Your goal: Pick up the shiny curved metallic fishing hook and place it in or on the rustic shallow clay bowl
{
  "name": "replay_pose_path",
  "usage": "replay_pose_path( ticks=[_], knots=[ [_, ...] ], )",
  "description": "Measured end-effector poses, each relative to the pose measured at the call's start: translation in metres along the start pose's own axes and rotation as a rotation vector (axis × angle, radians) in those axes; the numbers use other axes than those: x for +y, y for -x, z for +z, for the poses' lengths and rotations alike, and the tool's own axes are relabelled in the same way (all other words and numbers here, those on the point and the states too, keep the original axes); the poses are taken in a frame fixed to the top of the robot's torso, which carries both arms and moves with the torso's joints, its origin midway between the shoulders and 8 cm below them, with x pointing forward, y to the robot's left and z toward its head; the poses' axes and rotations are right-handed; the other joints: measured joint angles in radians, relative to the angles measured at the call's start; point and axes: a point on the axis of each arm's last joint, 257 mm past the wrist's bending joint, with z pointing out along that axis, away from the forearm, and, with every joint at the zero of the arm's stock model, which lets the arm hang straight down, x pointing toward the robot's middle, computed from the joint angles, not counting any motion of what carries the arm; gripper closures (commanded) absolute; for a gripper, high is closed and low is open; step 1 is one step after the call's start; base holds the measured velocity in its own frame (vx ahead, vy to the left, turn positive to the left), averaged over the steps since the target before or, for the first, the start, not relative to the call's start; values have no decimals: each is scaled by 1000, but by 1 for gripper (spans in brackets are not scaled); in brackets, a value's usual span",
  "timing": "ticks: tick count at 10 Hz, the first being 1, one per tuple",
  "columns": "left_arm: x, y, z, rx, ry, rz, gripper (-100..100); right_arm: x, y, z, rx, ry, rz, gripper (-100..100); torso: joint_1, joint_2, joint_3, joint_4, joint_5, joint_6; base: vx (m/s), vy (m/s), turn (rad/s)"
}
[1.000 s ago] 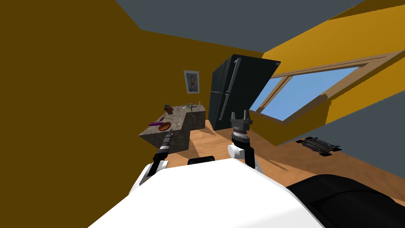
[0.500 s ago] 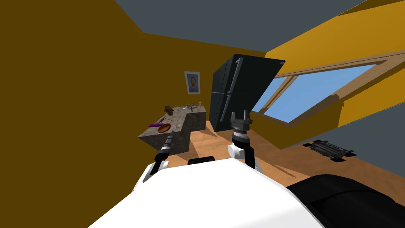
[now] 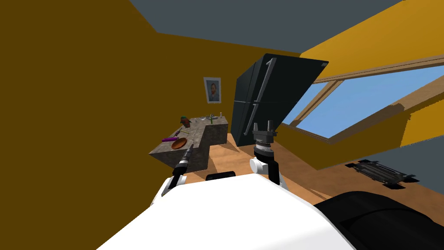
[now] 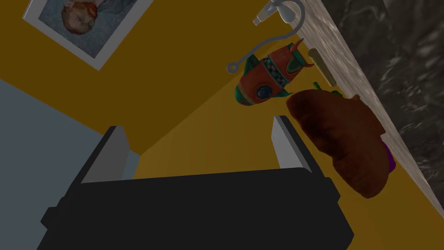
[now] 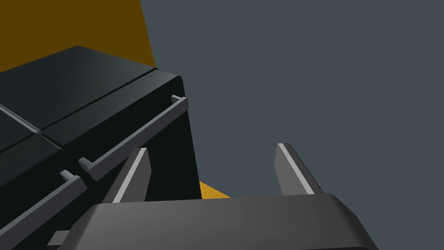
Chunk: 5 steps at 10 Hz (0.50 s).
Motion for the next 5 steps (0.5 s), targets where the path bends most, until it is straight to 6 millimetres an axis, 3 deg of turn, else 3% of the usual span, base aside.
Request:
replay_pose_path(
  ticks=[2, 5],
  knots=[
    [4, -10, 3, 19, 5, 74, -100, 0, 0, 0, 0, 0, 0, 0, 1, -3, -2, -1, 0, 0, 156, 44, 57],
    [9, -20, 6, 41, 6, 161, -100, 0, 0, 0, 0, 0, 0, 0, -1, 0, 0, 0, 0, 0, 107, 19, 38]
  ],
)
